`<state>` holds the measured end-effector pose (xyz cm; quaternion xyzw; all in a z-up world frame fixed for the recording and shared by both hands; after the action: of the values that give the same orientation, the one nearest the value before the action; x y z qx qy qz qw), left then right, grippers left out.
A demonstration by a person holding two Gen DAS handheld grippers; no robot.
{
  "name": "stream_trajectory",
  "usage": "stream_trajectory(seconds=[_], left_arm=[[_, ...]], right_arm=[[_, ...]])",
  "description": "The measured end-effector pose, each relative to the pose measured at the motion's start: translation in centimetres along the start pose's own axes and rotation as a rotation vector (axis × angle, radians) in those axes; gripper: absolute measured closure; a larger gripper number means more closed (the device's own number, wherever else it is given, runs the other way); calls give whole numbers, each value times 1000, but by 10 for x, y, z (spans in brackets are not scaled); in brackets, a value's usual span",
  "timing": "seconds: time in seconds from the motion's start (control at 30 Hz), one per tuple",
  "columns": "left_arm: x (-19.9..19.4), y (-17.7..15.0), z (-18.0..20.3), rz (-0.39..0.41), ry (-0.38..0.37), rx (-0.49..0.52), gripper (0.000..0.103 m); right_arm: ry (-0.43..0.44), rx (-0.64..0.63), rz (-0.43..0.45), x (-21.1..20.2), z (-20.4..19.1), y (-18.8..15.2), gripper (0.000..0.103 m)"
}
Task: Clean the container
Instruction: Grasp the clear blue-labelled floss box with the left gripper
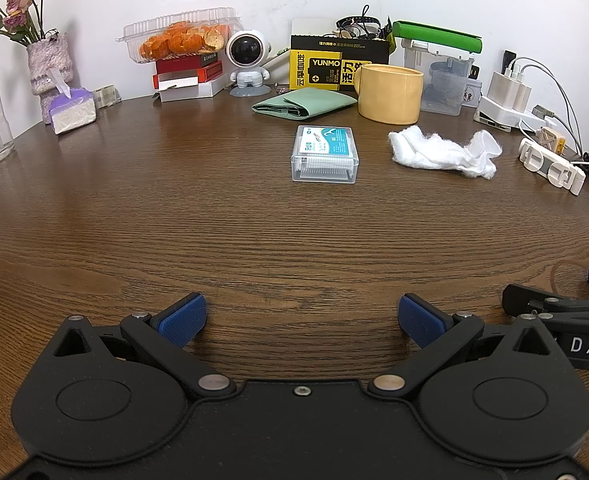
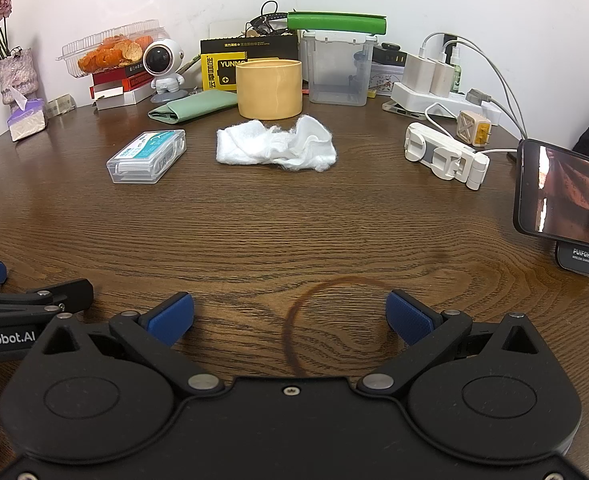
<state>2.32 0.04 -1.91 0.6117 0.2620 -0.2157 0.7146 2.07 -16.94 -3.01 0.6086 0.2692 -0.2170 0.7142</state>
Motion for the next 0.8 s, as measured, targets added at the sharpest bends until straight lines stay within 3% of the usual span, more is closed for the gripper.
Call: stream_trajectory(seconds=[0.5,0.67,0.73,0.8], left_arm=[[1,7,-4,-7,-26,-6,0],[9,34,-9,13,-72,-86,0],[23,49,-1,-5,-94,-73,0],[44,64,8,-4,-67,-48,0]], right_arm=[[0,0,0,3,0,-2,0],[0,0,0,2,0,-2,0],[0,0,0,2,0,-2,0],[0,0,0,2,0,-2,0]])
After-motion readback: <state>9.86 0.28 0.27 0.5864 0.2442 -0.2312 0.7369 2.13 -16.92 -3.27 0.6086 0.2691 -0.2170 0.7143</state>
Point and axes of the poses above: each gripper's, at about its wrist camera, not at the fingertips, and x roughly the way its jaws point, z to its right, y to its top, the point moved 3 cm from there along x, roughly the way its jaws point, and after that the axes turned 10 degrees about -x, right-handed, at the moved point
